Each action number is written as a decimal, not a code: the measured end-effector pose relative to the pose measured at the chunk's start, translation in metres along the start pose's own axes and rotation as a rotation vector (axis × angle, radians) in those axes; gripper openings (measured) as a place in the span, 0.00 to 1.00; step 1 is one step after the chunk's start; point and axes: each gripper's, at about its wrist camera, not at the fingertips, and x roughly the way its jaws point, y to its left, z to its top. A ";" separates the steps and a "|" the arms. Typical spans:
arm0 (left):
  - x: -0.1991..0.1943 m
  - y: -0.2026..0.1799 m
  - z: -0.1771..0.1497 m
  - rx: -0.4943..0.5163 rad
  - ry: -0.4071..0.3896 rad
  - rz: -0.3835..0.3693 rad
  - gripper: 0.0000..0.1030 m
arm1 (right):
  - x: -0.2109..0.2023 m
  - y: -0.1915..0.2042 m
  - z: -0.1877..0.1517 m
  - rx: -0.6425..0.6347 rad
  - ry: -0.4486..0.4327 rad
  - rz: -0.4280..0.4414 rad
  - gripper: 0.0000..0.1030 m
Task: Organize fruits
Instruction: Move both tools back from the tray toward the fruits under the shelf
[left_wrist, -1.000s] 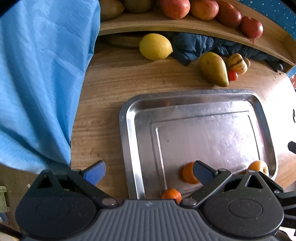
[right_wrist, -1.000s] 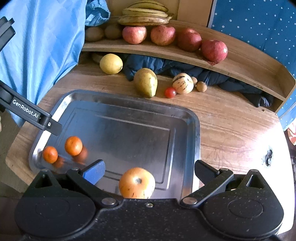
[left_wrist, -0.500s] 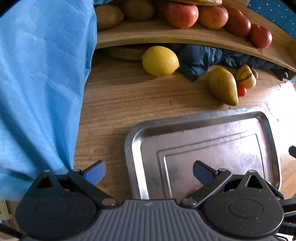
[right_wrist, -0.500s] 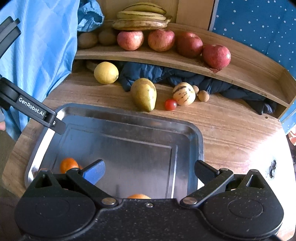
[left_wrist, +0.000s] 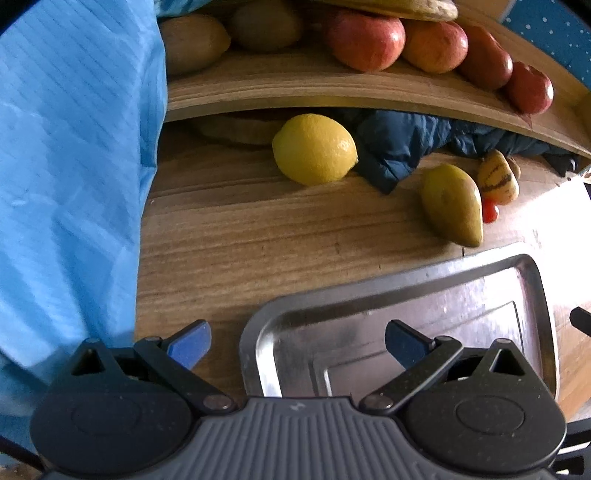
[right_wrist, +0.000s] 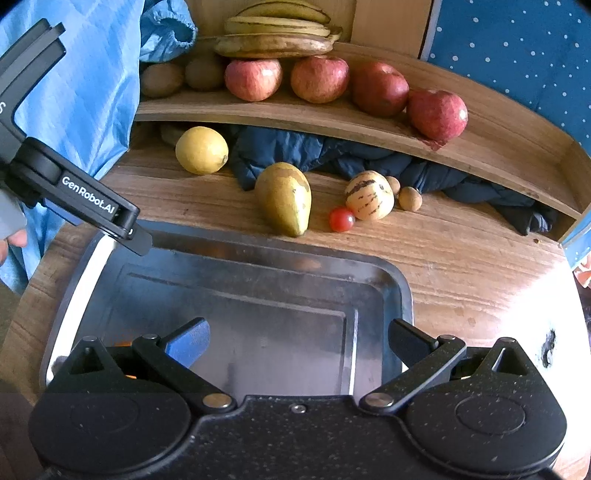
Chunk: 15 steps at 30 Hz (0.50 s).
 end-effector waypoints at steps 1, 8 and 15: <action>0.002 0.001 0.003 -0.004 -0.002 -0.004 0.99 | 0.002 0.001 0.002 -0.001 0.000 0.000 0.99; 0.007 0.007 0.022 -0.011 -0.028 -0.029 0.99 | 0.012 0.006 0.017 -0.005 -0.004 0.002 0.99; 0.011 0.008 0.041 -0.028 -0.062 -0.042 0.99 | 0.025 0.010 0.037 -0.017 -0.016 0.001 0.99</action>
